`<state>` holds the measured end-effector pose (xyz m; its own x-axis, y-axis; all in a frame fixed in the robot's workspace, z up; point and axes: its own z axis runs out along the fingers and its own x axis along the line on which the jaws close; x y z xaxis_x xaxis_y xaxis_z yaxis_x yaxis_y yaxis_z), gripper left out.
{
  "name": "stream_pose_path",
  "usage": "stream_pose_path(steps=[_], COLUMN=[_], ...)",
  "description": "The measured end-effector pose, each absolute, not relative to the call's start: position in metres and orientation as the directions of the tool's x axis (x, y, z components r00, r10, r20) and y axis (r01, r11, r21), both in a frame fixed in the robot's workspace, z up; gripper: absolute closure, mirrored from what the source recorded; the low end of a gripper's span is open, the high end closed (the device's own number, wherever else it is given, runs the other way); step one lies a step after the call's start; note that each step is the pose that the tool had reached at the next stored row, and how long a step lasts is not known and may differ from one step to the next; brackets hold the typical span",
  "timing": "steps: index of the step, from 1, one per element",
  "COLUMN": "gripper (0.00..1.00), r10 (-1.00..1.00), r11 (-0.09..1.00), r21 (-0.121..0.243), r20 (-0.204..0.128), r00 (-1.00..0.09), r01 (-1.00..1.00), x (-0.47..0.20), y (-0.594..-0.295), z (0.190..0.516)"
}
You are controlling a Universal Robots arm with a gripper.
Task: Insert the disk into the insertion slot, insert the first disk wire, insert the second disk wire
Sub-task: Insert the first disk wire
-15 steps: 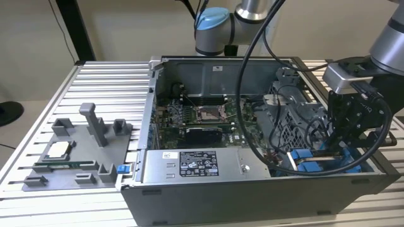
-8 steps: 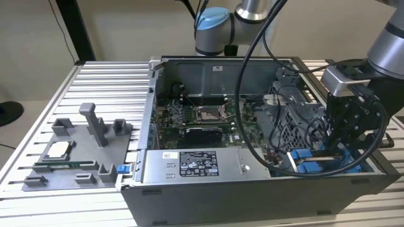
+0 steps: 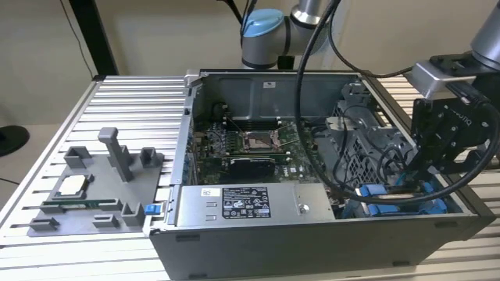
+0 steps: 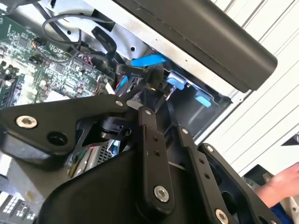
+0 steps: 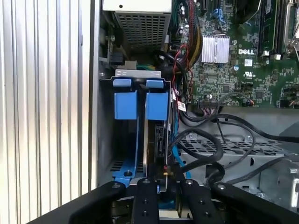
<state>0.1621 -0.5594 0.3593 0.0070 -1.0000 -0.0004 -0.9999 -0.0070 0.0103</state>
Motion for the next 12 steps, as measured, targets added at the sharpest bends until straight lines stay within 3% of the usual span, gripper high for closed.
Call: stream_pose_path(steps=[12], gripper=[0.0], r10=[-1.0], r11=[-0.007], r21=[0.02], r20=[0.0], r00=[0.007], r01=[-1.0], x=[0.1673], y=[-0.5591], z=[0.3714])
